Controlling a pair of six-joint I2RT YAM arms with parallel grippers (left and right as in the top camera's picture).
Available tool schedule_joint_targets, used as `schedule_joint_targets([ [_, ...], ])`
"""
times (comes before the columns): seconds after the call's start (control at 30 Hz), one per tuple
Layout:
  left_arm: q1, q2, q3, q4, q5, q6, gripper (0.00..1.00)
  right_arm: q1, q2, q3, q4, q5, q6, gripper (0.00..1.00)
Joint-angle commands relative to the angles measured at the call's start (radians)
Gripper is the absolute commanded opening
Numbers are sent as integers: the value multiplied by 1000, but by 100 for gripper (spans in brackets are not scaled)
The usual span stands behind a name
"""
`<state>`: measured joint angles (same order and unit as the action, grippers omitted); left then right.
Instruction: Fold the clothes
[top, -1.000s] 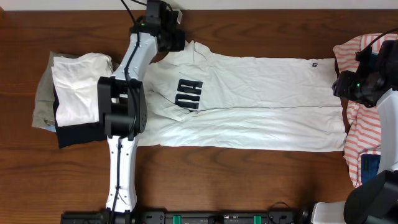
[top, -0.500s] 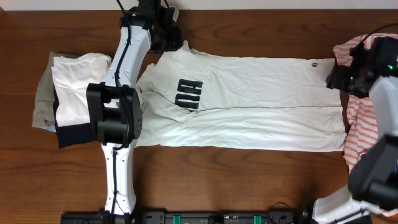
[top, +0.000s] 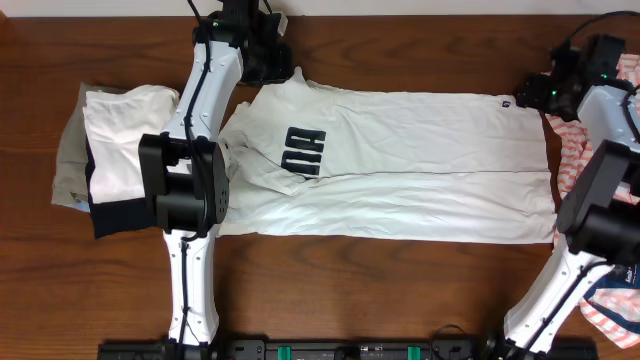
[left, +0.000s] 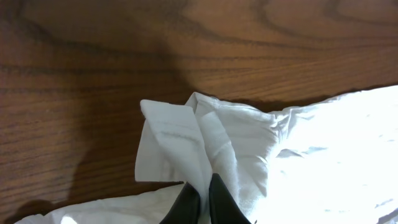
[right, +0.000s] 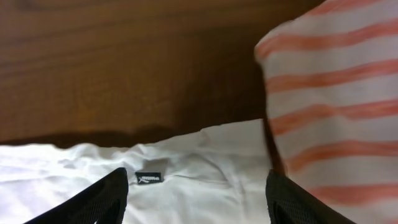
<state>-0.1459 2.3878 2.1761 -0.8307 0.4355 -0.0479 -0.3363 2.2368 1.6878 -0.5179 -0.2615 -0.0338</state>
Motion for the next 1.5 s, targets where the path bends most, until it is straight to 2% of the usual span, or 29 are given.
schedule_joint_targets([
  [0.0, 4, -17, 21, -2, 6, 10, 6, 10, 40, 20, 10, -41, 3, 69],
  [0.57, 4, -16, 21, -2, 6, 10, 6, 8, 120, 20, 78, 36, 11, 70],
  [1.2, 4, -16, 21, -2, -2, 13, 6, 6, 122, 19, 140, 55, 10, 73],
  [1.33, 4, -16, 21, -2, -2, 13, 6, 7, 122, 19, 141, 55, 10, 69],
  [1.4, 4, -16, 21, -2, -2, 13, 6, 7, 122, 19, 140, 55, 10, 63],
  [1.47, 4, -16, 21, -2, -2, 13, 6, 7, 122, 19, 140, 55, 10, 50],
])
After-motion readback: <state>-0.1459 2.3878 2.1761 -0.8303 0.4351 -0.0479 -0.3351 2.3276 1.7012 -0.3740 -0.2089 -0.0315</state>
